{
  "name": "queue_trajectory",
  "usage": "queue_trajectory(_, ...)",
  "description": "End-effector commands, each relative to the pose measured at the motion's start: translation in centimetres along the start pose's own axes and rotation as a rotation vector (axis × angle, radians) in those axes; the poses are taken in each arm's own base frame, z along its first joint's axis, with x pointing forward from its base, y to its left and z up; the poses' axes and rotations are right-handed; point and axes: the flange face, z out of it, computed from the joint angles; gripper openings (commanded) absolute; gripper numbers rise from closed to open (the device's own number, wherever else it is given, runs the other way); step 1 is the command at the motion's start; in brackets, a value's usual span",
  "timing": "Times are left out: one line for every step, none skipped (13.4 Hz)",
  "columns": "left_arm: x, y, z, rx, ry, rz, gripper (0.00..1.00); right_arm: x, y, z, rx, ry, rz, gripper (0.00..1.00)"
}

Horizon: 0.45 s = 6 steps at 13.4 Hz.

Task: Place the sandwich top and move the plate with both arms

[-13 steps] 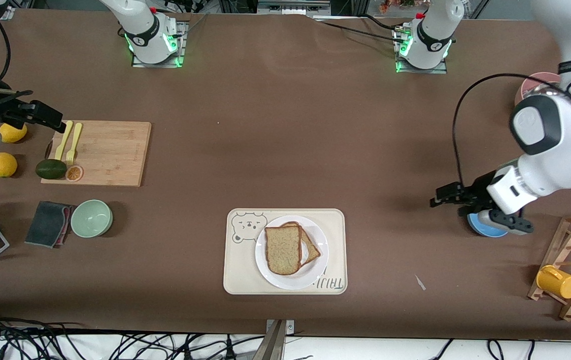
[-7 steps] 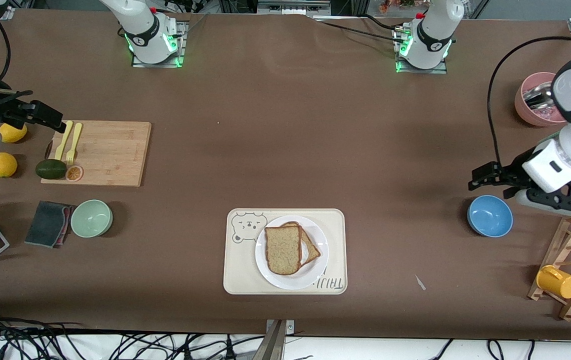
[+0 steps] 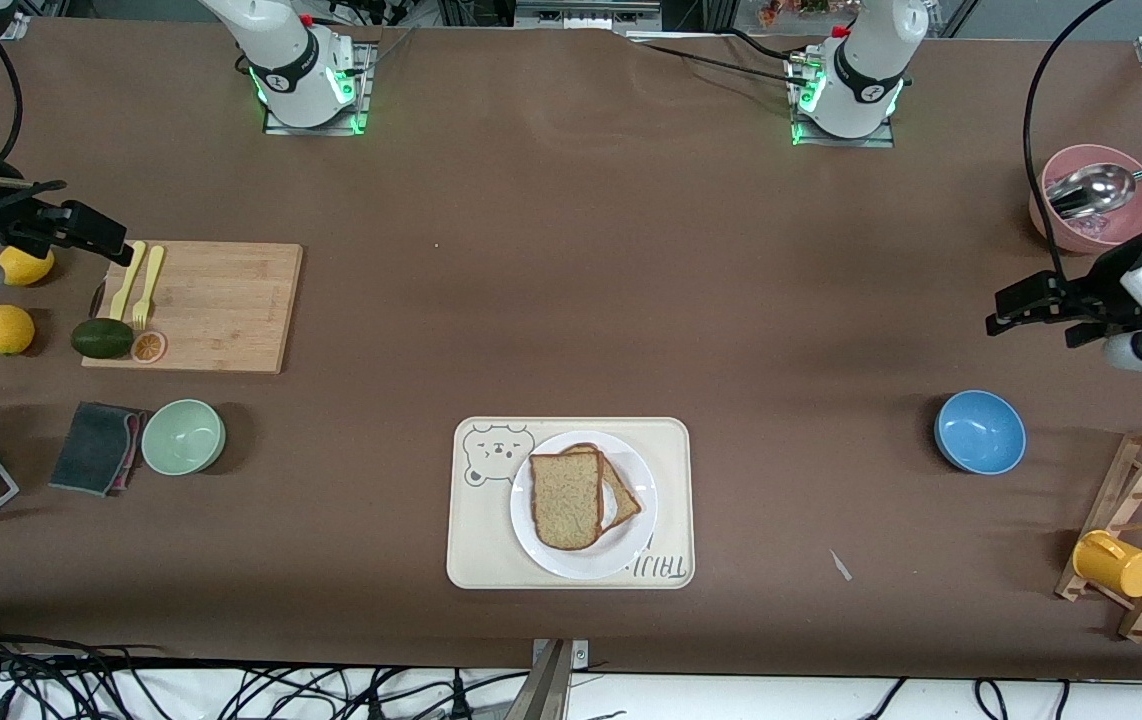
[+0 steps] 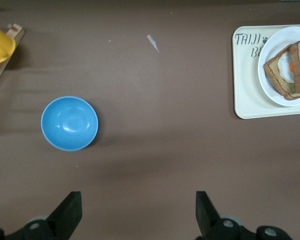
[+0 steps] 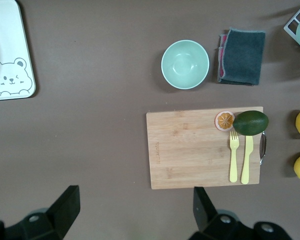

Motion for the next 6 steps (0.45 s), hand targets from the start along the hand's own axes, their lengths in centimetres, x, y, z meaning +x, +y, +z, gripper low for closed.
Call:
queue_trajectory(-1.19,0.01,-1.91,0.033,0.006,-0.113,1.00,-0.23,0.08,-0.15,0.019,-0.002,-0.008,1.00)
queue_trajectory(-1.23,-0.19,-2.16,0.046,0.011,-0.143,1.00,-0.16,0.00,-0.10,0.018,0.000,-0.008,1.00)
queue_trajectory(-1.23,-0.32,-2.24,0.060,0.013,-0.144,1.00,-0.16,-0.38,-0.07,0.013,0.000,-0.006,1.00)
queue_trajectory(-1.24,-0.37,-2.25,0.065,0.013,-0.141,1.00,-0.04,-0.67,0.10,0.006,-0.001,-0.024,1.00)
queue_trajectory(-1.22,-0.36,-2.33,0.065,0.016,-0.133,1.00,0.32,-0.66,0.56,0.010,-0.009,-0.023,1.00)
queue_trajectory(-1.22,-0.81,-2.40,0.065,0.018,-0.140,1.00,0.32,-0.73,0.51,0.017,-0.005,-0.010,1.00)
